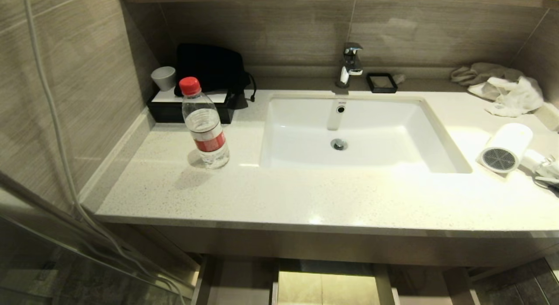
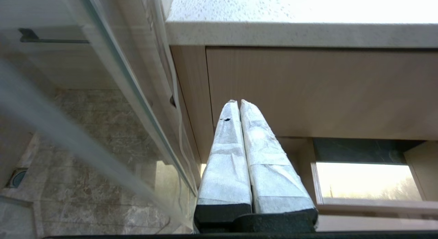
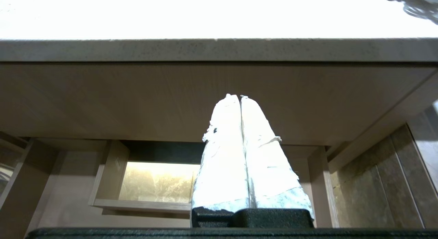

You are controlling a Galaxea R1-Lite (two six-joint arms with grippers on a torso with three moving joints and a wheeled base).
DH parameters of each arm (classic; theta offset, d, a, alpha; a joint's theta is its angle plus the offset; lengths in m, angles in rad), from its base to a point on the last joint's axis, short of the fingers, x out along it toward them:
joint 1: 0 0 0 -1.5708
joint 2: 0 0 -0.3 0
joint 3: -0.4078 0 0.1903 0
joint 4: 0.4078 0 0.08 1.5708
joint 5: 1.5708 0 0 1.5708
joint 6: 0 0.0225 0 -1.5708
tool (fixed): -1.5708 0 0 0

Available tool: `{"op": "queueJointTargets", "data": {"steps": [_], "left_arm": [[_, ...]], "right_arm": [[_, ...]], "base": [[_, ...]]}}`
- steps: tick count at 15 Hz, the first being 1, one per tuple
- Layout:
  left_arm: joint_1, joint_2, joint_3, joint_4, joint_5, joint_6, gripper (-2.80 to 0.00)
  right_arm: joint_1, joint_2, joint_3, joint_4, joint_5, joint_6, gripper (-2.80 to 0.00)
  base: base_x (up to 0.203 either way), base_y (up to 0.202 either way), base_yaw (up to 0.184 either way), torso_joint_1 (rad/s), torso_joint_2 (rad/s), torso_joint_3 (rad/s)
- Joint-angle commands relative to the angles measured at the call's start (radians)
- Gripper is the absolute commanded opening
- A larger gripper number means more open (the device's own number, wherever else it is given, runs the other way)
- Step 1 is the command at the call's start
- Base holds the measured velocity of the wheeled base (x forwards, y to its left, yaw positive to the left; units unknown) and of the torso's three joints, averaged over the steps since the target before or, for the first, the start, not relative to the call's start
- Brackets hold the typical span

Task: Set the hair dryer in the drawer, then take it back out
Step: Pick up the hairdryer

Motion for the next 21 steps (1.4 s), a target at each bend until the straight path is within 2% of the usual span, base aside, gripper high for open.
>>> {"op": "queueJointTargets", "data": {"steps": [1, 10, 12, 14, 17, 19, 21], "left_arm": [[0.000, 0.000, 0.000, 0.000, 0.000, 0.000, -2.80], [0.000, 0.000, 0.000, 0.000, 0.000, 0.000, -2.80], [0.000, 0.000, 0.000, 0.000, 0.000, 0.000, -2.80], [0.000, 0.000, 0.000, 0.000, 0.000, 0.000, -2.80], [0.000, 0.000, 0.000, 0.000, 0.000, 0.000, -2.80], [0.000, 0.000, 0.000, 0.000, 0.000, 0.000, -2.80], [0.000, 0.000, 0.000, 0.000, 0.000, 0.000, -2.80]], "right_arm": [[0.000, 0.000, 0.002, 0.000, 0.002, -0.004, -2.80], [0.000, 0.000, -0.009, -0.007, -0.003, -0.014, -2.80], [0.000, 0.048, -0.139, 0.001, 0.012, -0.028, -2.80], [0.002, 0.201, -0.418, 0.035, 0.066, -0.021, -2.80], [0.001, 0.556, -1.031, 0.223, 0.111, -0.002, -2.80], [-0.001, 0.783, -1.447, 0.517, 0.109, -0.022, -2.80], [-0.008, 1.015, -1.737, 0.874, 0.066, -0.091, -2.80]], "base": [[0.000, 0.000, 0.000, 0.188, -0.14, 0.033], [0.000, 0.000, 0.000, 0.023, -0.02, 0.005], [0.000, 0.000, 0.000, 0.000, 0.00, 0.000], [0.000, 0.000, 0.000, 0.000, 0.00, 0.000], [0.000, 0.000, 0.000, 0.000, 0.00, 0.000], [0.000, 0.000, 0.000, 0.000, 0.00, 0.000], [0.000, 0.000, 0.000, 0.000, 0.00, 0.000]]}}
